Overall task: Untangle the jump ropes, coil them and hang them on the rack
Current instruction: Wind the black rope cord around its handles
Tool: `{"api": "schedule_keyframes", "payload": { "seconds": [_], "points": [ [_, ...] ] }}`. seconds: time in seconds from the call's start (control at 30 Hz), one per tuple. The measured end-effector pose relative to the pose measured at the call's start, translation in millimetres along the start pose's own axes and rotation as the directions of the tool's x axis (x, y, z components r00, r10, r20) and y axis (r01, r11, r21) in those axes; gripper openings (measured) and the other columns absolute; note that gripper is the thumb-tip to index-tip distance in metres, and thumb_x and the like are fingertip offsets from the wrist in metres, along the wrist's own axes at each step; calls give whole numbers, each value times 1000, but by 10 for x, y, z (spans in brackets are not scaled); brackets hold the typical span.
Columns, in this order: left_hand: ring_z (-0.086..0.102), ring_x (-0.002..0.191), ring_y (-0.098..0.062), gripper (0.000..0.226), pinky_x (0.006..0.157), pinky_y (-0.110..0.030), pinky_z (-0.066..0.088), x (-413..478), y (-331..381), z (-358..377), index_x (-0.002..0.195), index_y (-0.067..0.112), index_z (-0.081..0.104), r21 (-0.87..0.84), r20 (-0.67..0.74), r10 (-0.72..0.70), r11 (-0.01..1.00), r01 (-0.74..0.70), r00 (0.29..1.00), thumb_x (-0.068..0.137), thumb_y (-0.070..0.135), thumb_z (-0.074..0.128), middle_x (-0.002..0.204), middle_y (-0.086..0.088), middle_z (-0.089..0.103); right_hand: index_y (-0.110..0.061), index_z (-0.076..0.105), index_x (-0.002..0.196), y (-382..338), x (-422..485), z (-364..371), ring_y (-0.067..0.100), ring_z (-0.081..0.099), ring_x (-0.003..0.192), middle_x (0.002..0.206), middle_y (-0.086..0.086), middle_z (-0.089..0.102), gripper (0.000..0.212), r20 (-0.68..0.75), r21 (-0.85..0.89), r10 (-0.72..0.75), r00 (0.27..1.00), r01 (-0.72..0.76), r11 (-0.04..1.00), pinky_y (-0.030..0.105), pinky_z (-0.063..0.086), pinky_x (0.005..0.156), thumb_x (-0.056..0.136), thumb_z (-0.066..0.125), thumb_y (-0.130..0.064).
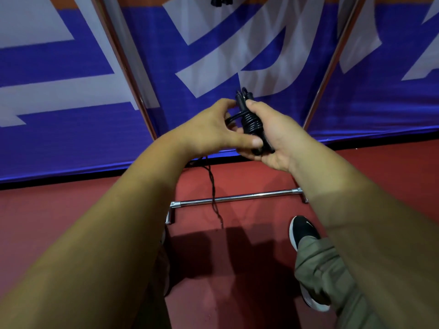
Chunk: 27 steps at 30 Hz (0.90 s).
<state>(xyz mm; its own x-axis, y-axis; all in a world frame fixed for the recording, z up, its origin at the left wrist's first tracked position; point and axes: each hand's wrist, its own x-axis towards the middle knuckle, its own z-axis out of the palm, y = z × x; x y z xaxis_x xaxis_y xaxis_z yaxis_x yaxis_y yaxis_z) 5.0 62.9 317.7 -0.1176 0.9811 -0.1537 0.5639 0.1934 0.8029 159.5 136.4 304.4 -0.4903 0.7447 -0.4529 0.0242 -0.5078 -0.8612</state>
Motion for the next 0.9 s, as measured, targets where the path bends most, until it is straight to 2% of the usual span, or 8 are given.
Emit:
{"api": "schedule_keyframes", "payload": {
  "seconds": [0.07, 0.1, 0.17, 0.23, 0.33, 0.4, 0.6, 0.9],
  "points": [
    [56, 101, 20, 122, 85, -3, 41, -3, 45, 105, 161, 27, 27, 94, -15, 63, 994, -62, 998, 64, 49, 98, 115, 21, 62, -16, 76, 111, 12, 23, 0, 25, 79, 75, 88, 9, 79, 37, -17, 97, 7, 1000, -6, 995, 38, 64, 65, 102, 67, -51],
    [55, 102, 22, 123, 85, 0, 42, -2, 56, 160, 160, 27, 28, 119, -22, 99, 988, -96, 995, 62, 48, 100, 122, 22, 58, -14, 75, 113, 13, 27, -7, 27, 79, 75, 88, 11, 79, 39, -14, 142, 15, 1000, -13, 990, 37, 64, 63, 104, 64, -50],
    [61, 110, 7, 119, 96, -16, 53, 21, 46, 254, 154, 34, 38, 165, -64, 168, 974, -156, 984, 55, 57, 100, 134, 13, 52, -12, 74, 111, 5, 14, -20, 26, 79, 72, 85, 11, 79, 39, 4, 195, 32, 999, -33, 980, 34, 63, 58, 108, 58, -47],
    [64, 109, -1, 108, 97, -31, 58, 41, 36, 292, 144, 40, 47, 225, -126, 212, 958, -180, 969, 51, 68, 95, 127, 11, 53, -12, 74, 108, 4, 15, -21, 22, 79, 70, 84, 10, 80, 39, -9, 203, 28, 1000, -26, 979, 31, 62, 57, 109, 56, -47],
    [57, 100, 5, 88, 87, -18, 48, 46, 35, 287, 135, 40, 57, 320, -140, 254, 926, -199, 957, 59, 69, 91, 112, 11, 56, -12, 75, 112, 26, 49, -12, 26, 80, 80, 95, 13, 80, 40, -49, 190, 18, 999, -9, 982, 35, 63, 69, 106, 60, -49],
    [56, 96, 3, 78, 79, -16, 42, 43, 28, 283, 127, 39, 60, 354, -139, 259, 914, -196, 956, 62, 68, 90, 106, 11, 56, -12, 75, 111, 39, 52, -13, 27, 79, 81, 95, 14, 80, 40, -67, 182, 20, 998, -7, 983, 37, 62, 72, 106, 60, -49],
    [57, 87, -4, 61, 72, -19, 43, 63, 14, 339, 111, 32, 63, 369, -183, 256, 913, -174, 949, 65, 60, 91, 97, 8, 55, -14, 75, 110, 33, 47, -28, 23, 80, 74, 88, 9, 81, 35, -61, 193, 8, 998, 4, 981, 32, 61, 61, 106, 61, -46],
    [62, 80, -3, 50, 70, -26, 51, 32, 14, 387, 102, 33, 68, 339, -232, 235, 929, -148, 944, 65, 60, 89, 86, 10, 61, -18, 77, 112, 49, -20, -36, 20, 81, 80, 95, 4, 83, 34, -69, 165, 48, 996, -37, 986, 32, 62, 65, 106, 61, -48]
  ]
}}
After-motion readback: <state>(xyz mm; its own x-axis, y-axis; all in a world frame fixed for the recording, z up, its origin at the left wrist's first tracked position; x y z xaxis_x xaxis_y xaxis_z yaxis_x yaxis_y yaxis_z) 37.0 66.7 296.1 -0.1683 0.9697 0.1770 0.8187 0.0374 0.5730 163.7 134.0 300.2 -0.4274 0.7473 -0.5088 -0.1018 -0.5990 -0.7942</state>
